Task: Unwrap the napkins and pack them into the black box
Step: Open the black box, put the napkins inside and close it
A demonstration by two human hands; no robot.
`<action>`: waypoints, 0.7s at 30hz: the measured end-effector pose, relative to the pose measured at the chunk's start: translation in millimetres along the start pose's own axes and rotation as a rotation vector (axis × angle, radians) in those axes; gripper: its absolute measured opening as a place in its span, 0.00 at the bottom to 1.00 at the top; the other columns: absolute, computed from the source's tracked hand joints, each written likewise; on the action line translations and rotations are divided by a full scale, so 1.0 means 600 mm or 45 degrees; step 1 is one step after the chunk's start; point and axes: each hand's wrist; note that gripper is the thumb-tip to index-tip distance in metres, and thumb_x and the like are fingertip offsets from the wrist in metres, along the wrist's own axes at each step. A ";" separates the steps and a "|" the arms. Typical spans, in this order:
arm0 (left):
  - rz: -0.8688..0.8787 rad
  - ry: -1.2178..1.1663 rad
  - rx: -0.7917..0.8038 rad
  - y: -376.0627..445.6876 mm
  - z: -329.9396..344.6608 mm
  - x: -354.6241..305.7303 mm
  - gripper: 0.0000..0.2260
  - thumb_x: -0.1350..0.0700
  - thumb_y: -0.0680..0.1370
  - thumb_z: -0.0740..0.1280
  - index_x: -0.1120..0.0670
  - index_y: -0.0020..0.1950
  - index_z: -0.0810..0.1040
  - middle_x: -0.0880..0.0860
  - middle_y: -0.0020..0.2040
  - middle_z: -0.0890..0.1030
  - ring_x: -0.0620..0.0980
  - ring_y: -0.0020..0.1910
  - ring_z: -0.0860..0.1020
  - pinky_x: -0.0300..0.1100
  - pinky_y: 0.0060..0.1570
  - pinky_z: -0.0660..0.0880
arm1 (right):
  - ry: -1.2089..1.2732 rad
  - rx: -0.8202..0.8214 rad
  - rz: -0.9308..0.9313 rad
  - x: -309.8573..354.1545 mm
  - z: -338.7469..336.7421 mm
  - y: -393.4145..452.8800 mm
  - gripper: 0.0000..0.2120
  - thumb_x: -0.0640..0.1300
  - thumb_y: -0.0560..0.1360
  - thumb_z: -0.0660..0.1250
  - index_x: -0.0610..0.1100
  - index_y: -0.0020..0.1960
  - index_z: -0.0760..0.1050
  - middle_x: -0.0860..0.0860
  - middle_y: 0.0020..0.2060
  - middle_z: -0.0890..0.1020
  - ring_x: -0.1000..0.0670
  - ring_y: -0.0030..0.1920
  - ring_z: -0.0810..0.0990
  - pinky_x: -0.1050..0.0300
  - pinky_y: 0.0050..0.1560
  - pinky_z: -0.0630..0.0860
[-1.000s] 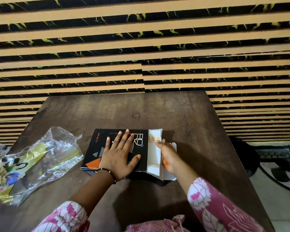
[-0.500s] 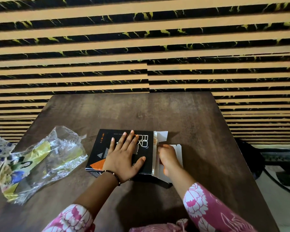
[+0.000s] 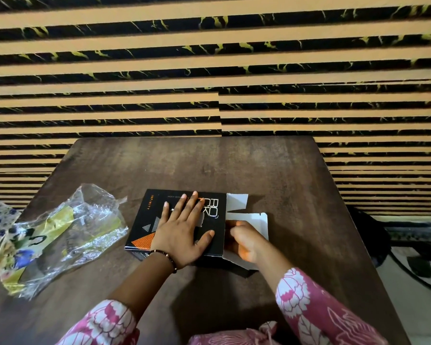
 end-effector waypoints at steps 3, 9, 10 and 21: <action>0.002 -0.014 -0.004 0.001 -0.001 0.000 0.36 0.32 0.70 0.42 0.46 0.75 0.44 0.43 0.74 0.39 0.45 0.73 0.37 0.53 0.73 0.35 | 0.105 -0.124 0.018 -0.010 -0.017 0.006 0.18 0.29 0.77 0.50 0.37 0.58 0.75 0.40 0.47 0.82 0.43 0.45 0.81 0.52 0.43 0.79; -0.002 -0.004 -0.006 0.002 0.004 0.001 0.35 0.32 0.71 0.42 0.45 0.75 0.44 0.43 0.74 0.39 0.45 0.73 0.37 0.54 0.73 0.36 | 0.057 -0.104 0.016 -0.010 0.004 0.012 0.14 0.34 0.77 0.55 0.41 0.56 0.76 0.40 0.48 0.84 0.43 0.48 0.83 0.47 0.50 0.80; 0.000 -0.002 -0.004 0.001 0.004 0.000 0.36 0.32 0.70 0.42 0.45 0.75 0.44 0.43 0.74 0.39 0.45 0.73 0.37 0.54 0.73 0.36 | 0.033 -0.054 0.024 -0.006 0.010 0.010 0.13 0.35 0.77 0.56 0.42 0.56 0.77 0.41 0.49 0.84 0.43 0.49 0.83 0.47 0.51 0.80; 0.001 -0.012 0.014 0.002 0.005 0.002 0.36 0.32 0.70 0.42 0.45 0.75 0.44 0.44 0.75 0.39 0.46 0.74 0.37 0.55 0.73 0.36 | -0.602 -0.766 -0.692 0.053 -0.058 0.016 0.21 0.32 0.72 0.57 0.43 0.63 0.72 0.47 0.58 0.78 0.43 0.56 0.77 0.55 0.51 0.73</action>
Point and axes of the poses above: each hand's wrist, its own y-axis towards the middle knuckle, its own z-axis out of the palm, x = y × z
